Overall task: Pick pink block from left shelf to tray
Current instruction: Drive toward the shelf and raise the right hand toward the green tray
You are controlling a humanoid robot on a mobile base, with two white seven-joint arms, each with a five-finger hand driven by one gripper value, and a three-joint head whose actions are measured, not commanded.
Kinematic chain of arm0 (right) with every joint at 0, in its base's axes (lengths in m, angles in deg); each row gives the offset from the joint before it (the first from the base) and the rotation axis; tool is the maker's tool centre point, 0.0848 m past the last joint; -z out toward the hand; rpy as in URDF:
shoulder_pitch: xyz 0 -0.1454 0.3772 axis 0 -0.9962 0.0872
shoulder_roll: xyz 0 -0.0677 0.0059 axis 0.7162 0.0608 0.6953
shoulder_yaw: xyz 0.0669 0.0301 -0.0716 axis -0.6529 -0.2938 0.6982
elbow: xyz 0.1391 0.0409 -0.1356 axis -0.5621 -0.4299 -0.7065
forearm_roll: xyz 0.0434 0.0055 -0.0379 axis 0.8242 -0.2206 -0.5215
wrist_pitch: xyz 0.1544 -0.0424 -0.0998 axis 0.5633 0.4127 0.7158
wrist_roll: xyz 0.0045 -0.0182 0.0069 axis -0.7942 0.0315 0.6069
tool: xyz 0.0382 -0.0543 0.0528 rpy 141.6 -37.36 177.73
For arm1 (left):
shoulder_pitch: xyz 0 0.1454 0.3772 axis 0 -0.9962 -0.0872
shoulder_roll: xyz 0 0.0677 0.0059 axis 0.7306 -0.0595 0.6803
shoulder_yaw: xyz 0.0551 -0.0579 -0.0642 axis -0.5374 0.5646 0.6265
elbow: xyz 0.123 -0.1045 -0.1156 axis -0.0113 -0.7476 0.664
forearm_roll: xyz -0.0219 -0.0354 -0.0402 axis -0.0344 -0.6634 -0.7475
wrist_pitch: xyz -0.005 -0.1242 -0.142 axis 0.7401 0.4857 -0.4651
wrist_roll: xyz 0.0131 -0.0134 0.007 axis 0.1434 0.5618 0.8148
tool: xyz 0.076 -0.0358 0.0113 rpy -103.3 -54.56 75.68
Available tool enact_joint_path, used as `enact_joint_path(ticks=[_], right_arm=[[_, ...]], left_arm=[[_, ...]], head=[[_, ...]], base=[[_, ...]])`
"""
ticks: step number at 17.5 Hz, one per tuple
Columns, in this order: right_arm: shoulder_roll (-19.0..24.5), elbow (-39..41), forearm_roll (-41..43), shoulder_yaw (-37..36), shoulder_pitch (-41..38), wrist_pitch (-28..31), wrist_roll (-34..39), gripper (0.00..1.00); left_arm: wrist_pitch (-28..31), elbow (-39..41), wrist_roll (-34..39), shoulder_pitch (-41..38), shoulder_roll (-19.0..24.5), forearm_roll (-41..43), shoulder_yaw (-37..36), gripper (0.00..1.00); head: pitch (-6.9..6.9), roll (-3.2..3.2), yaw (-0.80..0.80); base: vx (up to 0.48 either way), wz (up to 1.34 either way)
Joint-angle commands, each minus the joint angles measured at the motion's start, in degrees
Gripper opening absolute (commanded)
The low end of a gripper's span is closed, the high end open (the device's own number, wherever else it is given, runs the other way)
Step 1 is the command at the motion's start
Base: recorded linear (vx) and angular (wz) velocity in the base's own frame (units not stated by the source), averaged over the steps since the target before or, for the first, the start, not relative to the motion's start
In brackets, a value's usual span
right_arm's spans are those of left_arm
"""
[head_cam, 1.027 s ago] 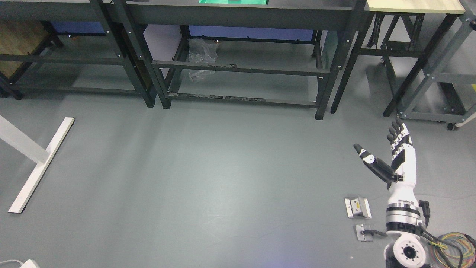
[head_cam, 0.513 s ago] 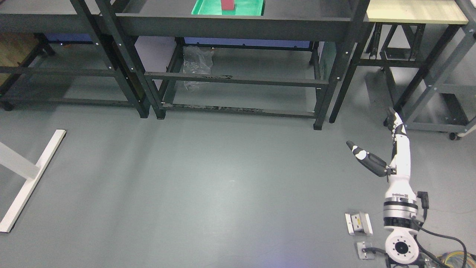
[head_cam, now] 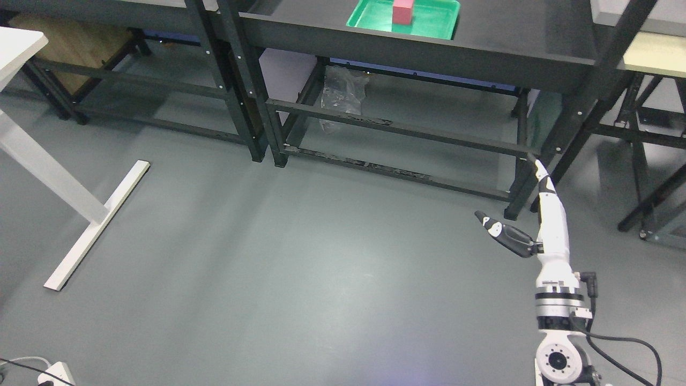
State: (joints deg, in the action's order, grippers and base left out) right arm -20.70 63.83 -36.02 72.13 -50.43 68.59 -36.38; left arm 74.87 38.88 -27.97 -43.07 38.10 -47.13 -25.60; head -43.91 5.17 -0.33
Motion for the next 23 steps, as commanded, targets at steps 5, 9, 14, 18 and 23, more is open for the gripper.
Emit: enact_joint_path(ticks=[5, 9, 14, 18, 23], right_arm=[[-1.0, 0.3, -35.9, 5.2, -0.8, 3.4, -1.6, 0.99], [-1.0, 0.2, -35.9, 5.4, -0.7, 3.8, -2.1, 0.99], [-1.0, 0.2, -33.9, 5.2, -0.5, 3.9, -2.1, 0.99], [-1.0, 0.1, -32.6, 5.2, -0.6, 3.9, -2.1, 0.99], [-1.0, 0.2, -29.9, 4.8, -0.2, 3.9, -2.2, 0.99]], left_arm=[[0.0, 0.0, 0.0, -0.5, 1.0, 0.1, 0.0, 1.0], [0.0, 0.0, 0.0, -0.5, 1.0, 0.1, 0.0, 1.0], [0.0, 0.0, 0.0, -0.5, 1.0, 0.1, 0.0, 1.0], [0.0, 0.0, 0.0, -0.5, 1.0, 0.1, 0.0, 1.0], [0.0, 0.0, 0.0, -0.5, 1.0, 0.1, 0.0, 1.0]], head=[[0.0, 0.0, 0.0], [0.0, 0.0, 0.0], [0.0, 0.0, 0.0], [0.0, 0.0, 0.0], [0.0, 0.0, 0.0]], base=[[0.198, 0.26], [0.25, 0.07], [0.306, -0.06], [0.331, -0.02], [0.348, 0.02]])
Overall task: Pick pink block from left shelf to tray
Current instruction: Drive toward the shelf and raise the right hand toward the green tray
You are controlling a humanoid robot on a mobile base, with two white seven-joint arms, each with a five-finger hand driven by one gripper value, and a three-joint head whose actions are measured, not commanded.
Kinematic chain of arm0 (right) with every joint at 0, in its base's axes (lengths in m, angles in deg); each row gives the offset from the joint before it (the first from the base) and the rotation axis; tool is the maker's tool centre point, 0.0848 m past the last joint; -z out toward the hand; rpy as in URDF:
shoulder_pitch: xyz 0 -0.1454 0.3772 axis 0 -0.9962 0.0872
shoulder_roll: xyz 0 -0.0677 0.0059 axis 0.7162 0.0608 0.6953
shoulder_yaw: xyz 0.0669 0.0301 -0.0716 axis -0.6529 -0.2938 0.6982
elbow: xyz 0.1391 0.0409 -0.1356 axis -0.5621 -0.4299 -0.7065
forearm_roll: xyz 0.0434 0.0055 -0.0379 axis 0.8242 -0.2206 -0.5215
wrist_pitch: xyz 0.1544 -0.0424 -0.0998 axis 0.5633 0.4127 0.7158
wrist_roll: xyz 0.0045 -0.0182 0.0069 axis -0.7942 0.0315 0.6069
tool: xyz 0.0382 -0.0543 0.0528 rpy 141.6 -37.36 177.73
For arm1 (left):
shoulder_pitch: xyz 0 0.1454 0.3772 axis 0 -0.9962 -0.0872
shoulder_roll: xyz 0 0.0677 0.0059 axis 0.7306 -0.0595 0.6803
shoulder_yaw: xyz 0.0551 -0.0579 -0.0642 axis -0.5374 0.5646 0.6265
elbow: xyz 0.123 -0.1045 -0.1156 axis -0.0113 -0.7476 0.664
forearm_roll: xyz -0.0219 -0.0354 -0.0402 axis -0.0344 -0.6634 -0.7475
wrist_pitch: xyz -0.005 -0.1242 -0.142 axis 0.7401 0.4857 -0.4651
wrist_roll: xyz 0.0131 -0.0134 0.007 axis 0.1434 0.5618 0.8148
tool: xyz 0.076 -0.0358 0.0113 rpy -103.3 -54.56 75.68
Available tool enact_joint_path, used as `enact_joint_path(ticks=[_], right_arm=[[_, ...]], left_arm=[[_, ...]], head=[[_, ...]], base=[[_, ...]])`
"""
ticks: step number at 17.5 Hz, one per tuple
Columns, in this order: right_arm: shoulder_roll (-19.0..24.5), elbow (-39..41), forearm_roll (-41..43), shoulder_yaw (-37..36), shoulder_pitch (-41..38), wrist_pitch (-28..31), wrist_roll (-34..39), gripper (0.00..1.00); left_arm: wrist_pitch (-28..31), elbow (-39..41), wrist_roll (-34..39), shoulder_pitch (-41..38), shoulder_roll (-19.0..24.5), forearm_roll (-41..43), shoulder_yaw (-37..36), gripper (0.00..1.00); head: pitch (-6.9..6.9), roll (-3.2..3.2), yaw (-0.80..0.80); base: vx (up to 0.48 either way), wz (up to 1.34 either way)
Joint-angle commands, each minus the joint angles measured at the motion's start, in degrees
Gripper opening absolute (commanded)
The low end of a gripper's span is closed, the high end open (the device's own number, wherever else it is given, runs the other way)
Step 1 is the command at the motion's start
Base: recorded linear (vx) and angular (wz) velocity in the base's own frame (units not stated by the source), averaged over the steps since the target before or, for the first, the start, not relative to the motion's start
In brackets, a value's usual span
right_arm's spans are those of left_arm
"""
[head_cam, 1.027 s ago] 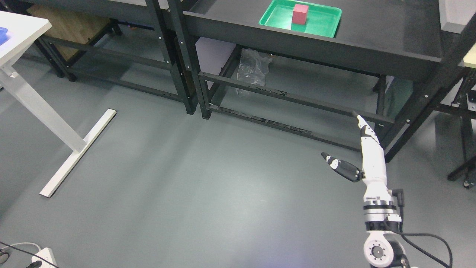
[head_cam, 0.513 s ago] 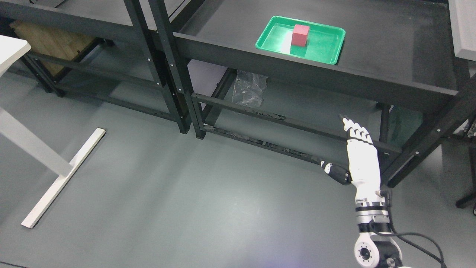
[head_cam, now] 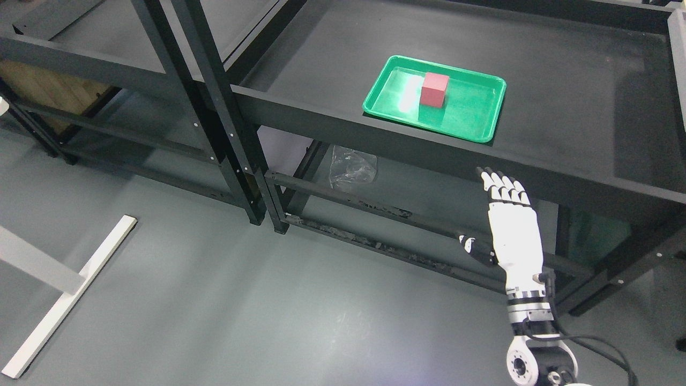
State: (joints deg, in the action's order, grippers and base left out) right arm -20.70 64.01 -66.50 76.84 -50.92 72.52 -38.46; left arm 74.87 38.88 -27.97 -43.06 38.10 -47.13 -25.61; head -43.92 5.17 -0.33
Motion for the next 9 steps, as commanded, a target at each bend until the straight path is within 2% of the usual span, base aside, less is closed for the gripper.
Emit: enact_joint_path(ticks=[1, 9], right_arm=[[-1.0, 0.0, 1.6, -0.1, 0.2, 0.0, -0.1, 0.99], [-1.0, -0.1, 5.8, -0.4, 0.1, 0.2, 0.2, 0.99]], left_arm=[[0.0, 0.0, 0.0, -0.5, 1.0, 0.1, 0.0, 1.0], [0.0, 0.0, 0.0, -0.5, 1.0, 0.1, 0.0, 1.0]], head=[[0.0, 0.0, 0.0], [0.0, 0.0, 0.0]], base=[[0.367, 0.04], [0.335, 0.12]])
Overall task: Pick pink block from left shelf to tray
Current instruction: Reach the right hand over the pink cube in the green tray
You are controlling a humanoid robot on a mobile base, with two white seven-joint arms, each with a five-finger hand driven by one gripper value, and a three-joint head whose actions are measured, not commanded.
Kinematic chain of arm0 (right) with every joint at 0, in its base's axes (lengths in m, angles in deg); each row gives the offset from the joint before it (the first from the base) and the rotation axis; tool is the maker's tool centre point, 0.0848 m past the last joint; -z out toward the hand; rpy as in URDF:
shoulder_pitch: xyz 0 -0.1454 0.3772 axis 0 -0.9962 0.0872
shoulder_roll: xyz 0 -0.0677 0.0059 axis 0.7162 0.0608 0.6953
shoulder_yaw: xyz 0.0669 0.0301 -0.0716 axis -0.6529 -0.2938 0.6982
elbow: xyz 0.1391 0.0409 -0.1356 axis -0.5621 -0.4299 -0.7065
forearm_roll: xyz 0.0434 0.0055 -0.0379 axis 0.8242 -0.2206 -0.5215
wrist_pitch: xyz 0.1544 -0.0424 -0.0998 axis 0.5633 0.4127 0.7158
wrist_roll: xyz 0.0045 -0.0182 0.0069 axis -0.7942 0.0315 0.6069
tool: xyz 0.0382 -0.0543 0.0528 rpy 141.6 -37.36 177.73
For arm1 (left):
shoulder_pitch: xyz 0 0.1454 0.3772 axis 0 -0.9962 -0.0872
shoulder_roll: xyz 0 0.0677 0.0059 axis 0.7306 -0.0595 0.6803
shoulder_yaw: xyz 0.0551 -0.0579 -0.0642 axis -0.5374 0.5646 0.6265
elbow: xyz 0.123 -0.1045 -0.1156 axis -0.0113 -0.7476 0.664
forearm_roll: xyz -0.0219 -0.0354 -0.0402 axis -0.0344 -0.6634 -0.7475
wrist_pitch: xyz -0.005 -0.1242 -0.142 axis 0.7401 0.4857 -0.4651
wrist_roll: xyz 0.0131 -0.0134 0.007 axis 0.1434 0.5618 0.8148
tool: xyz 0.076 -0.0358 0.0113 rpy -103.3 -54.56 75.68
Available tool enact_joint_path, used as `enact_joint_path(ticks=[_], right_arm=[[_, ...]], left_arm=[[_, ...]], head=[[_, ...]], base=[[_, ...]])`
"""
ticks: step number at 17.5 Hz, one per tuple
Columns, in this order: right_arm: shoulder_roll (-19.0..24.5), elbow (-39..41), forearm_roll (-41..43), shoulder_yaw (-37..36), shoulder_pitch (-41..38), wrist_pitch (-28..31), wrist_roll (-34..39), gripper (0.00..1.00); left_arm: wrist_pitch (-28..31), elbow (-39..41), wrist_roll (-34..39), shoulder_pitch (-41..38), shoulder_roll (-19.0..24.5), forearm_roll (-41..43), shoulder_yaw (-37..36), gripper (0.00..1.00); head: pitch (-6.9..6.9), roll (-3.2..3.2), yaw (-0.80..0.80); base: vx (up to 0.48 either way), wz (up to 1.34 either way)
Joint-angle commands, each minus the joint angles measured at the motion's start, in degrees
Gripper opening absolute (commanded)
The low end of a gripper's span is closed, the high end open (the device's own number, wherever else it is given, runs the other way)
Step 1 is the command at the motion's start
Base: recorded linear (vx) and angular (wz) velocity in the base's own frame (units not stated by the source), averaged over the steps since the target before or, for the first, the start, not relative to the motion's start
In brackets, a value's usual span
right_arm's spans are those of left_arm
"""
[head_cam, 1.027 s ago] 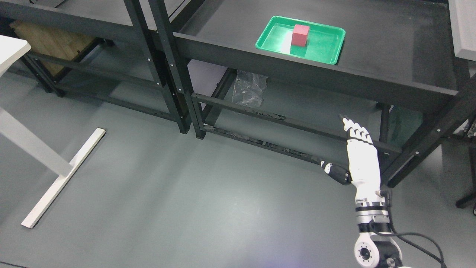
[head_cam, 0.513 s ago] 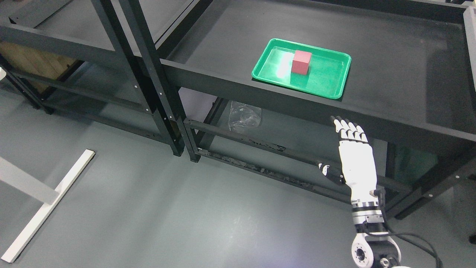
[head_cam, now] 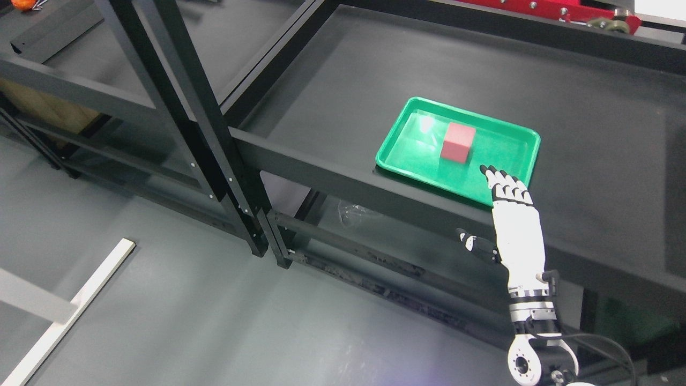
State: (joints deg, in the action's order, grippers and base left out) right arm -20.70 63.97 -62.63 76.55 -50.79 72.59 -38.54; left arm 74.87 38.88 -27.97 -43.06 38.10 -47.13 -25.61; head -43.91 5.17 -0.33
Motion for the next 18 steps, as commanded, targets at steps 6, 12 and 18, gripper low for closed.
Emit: enact_joint_path(ticks=[6, 12, 18], right_arm=[[-1.0, -0.9, 1.4, 0.7, -0.1, 1.5, 5.4, 0.99], [-1.0, -3.3, 0.9, 0.8, -0.2, 1.7, 11.5, 0.99], [-1.0, -6.0, -4.9, 1.7, -0.2, 3.3, 16.1, 0.99]], left_arm=[[0.0, 0.0, 0.0, -0.5, 1.0, 0.1, 0.0, 1.0], [0.0, 0.0, 0.0, -0.5, 1.0, 0.1, 0.0, 1.0], [0.0, 0.0, 0.0, -0.5, 1.0, 0.1, 0.0, 1.0]], head=[[0.0, 0.0, 0.0], [0.0, 0.0, 0.0], [0.0, 0.0, 0.0]], base=[[0.309, 0.05], [0.259, 0.05], [0.18, -0.05]])
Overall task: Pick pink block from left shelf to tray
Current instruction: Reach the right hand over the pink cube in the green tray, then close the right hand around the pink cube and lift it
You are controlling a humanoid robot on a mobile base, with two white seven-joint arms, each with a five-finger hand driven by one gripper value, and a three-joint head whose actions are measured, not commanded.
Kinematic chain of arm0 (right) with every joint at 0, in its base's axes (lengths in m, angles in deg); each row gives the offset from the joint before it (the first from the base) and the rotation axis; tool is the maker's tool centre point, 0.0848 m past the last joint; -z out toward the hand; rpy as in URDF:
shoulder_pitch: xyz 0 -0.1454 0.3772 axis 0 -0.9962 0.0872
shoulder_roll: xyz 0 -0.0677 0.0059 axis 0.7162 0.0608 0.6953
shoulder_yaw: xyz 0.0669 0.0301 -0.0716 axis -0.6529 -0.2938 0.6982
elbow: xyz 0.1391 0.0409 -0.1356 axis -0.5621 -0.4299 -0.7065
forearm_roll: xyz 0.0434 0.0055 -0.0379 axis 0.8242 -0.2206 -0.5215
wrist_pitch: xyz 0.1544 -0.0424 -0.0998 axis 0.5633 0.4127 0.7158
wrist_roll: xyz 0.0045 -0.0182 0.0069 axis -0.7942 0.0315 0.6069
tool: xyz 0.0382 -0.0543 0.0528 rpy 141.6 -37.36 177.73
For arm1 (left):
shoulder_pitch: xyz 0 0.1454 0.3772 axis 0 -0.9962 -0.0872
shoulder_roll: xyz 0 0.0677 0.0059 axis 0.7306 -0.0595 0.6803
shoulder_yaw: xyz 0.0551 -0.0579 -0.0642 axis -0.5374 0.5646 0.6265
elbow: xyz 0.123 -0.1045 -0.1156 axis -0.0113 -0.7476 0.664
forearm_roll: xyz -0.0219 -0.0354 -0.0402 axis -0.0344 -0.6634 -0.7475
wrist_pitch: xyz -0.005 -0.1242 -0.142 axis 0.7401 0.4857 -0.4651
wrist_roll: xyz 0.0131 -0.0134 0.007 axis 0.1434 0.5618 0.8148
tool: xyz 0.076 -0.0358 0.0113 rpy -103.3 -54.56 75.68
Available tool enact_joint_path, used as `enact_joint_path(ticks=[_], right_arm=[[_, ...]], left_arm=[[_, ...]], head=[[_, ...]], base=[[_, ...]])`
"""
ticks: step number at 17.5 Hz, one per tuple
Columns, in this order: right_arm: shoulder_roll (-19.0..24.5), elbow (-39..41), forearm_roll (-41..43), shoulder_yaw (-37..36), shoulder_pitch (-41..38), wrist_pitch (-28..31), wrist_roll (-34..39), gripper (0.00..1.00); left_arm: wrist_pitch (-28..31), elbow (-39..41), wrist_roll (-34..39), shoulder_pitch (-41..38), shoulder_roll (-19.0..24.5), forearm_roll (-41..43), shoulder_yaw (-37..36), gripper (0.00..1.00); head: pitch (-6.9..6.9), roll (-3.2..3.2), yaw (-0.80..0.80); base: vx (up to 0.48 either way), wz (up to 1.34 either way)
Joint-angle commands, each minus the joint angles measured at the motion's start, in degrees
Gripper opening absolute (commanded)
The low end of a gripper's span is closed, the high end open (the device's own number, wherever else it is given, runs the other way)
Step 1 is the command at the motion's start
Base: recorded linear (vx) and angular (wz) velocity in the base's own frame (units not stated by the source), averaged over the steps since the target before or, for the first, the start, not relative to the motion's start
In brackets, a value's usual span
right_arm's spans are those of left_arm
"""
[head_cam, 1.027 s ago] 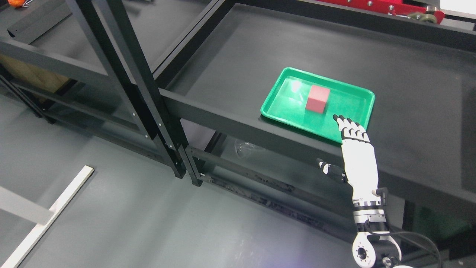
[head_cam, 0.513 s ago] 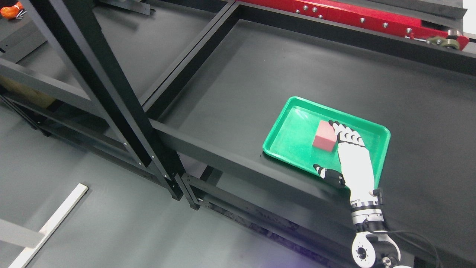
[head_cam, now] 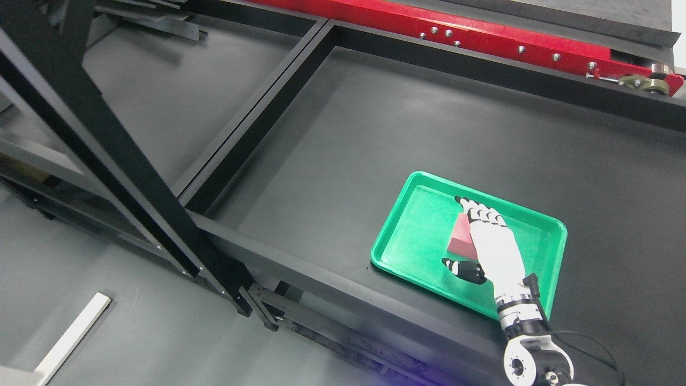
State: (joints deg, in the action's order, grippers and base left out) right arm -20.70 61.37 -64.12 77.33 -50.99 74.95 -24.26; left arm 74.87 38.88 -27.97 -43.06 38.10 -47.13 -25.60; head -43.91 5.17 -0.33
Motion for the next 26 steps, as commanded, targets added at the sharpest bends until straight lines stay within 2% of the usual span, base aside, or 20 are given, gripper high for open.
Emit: enact_joint_path(ticks=[1, 7, 9, 13, 15, 17, 18, 22, 26], right_arm=[[-1.0, -3.9, -3.4, 0.9, 0.0, 0.9, 1.9, 0.99], [-1.0, -6.8, -3.5, 1.5, 1.4, 0.9, 2.0, 0.98], [-1.0, -7.2, -3.5, 1.8, 1.6, 0.9, 2.0, 0.92], [-1.0, -7.5, -3.5, 1.9, 1.6, 1.5, 2.0, 0.65], [-1.0, -7.5, -3.3, 1.7, 1.6, 1.5, 2.0, 0.41], [-1.0, -7.5, -2.6, 1.5, 1.7, 1.4, 2.0, 0.08], [-1.0, -7.6, -2.6, 1.3, 1.8, 1.4, 2.0, 0.02], [-1.0, -7.8, -0.6, 0.4, 2.3, 1.1, 0.8, 0.01], [-1.0, -7.0, 5.5, -3.2, 2.2, -4.8, -9.4, 0.02]], left_arm=[[0.0, 0.0, 0.0, -0.5, 1.0, 0.1, 0.0, 1.0], [0.0, 0.0, 0.0, -0.5, 1.0, 0.1, 0.0, 1.0], [0.0, 0.0, 0.0, -0.5, 1.0, 0.1, 0.0, 1.0], [0.0, 0.0, 0.0, -0.5, 1.0, 0.1, 0.0, 1.0], [0.0, 0.0, 0.0, -0.5, 1.0, 0.1, 0.0, 1.0], [0.0, 0.0, 0.0, -0.5, 1.0, 0.1, 0.0, 1.0], [0.0, 0.0, 0.0, -0.5, 1.0, 0.1, 0.0, 1.0], [0.0, 0.0, 0.0, -0.5, 1.0, 0.1, 0.0, 1.0], [0.0, 0.0, 0.0, -0.5, 1.0, 0.1, 0.0, 1.0]], head=[[0.0, 0.0, 0.0], [0.0, 0.0, 0.0], [0.0, 0.0, 0.0], [0.0, 0.0, 0.0], [0.0, 0.0, 0.0], [0.0, 0.0, 0.0], [0.0, 0.0, 0.0], [0.0, 0.0, 0.0], [0.0, 0.0, 0.0]], base=[[0.121, -0.11], [0.081, -0.05], [0.027, -0.01], [0.003, 0.0], [0.0, 0.0], [0.0, 0.0], [0.0, 0.0], [0.0, 0.0], [0.0, 0.0]])
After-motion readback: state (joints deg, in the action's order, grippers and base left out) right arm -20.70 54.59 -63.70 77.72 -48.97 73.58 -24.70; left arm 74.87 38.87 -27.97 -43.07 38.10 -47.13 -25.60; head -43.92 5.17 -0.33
